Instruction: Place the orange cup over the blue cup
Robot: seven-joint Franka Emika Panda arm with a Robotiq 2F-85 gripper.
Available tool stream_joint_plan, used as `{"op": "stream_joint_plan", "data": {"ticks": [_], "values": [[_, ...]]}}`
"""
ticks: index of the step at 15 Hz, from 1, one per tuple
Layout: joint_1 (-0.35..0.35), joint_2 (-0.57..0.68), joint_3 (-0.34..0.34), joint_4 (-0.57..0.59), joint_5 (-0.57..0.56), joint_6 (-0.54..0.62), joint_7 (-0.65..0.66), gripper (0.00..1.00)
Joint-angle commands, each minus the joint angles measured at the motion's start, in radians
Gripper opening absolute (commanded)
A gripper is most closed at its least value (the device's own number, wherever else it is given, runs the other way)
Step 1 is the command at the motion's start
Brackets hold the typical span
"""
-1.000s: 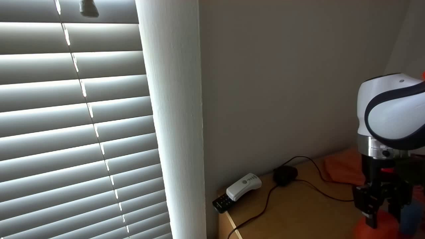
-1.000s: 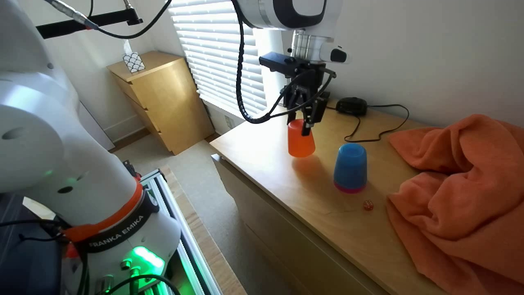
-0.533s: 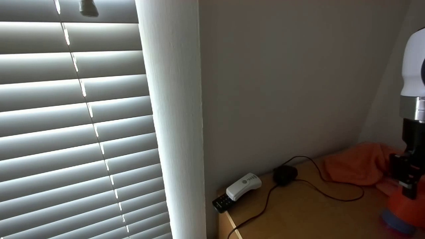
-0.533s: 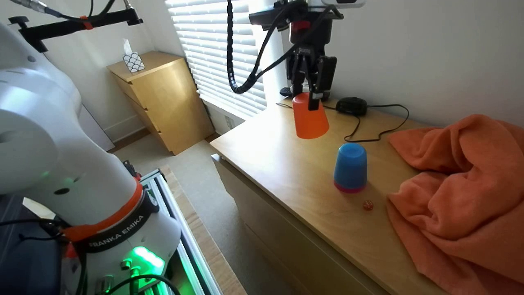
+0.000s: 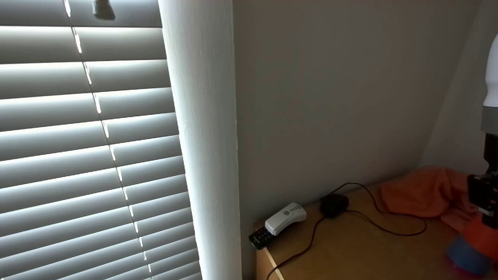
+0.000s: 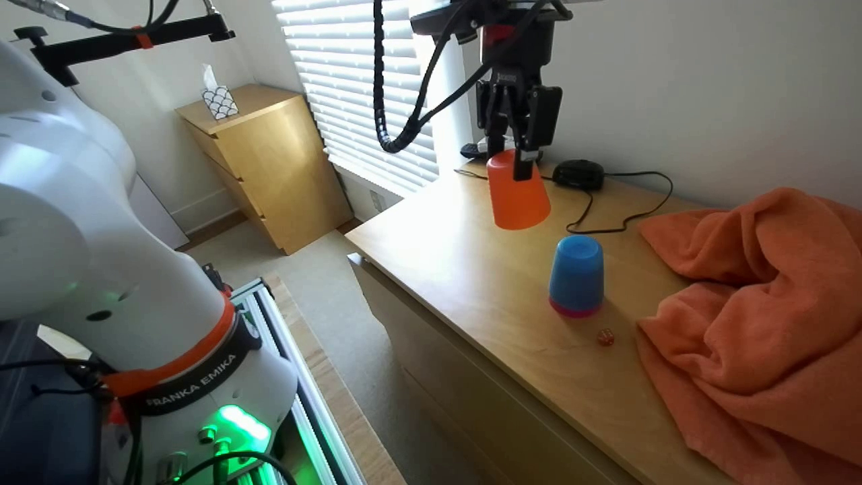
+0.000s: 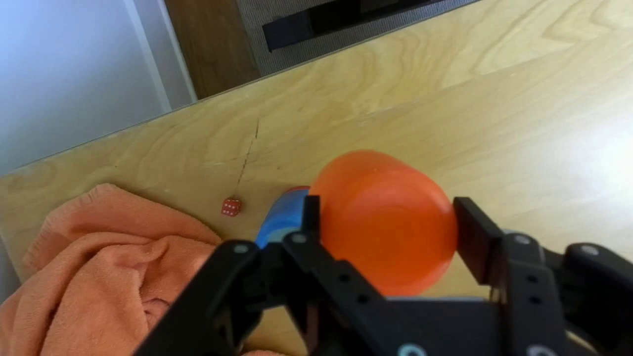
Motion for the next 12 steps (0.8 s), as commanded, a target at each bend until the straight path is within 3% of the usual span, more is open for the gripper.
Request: {"op": "stream_joint_plan", "data": {"ticks": [1,12], "values": [[-0.037,0.007,-0.027,0.024,-0.009,-0.004,0.002,0.42],[-0.083,0.189,-0.101,0.125,0.126,0.083,-0.078,0.42]]}}
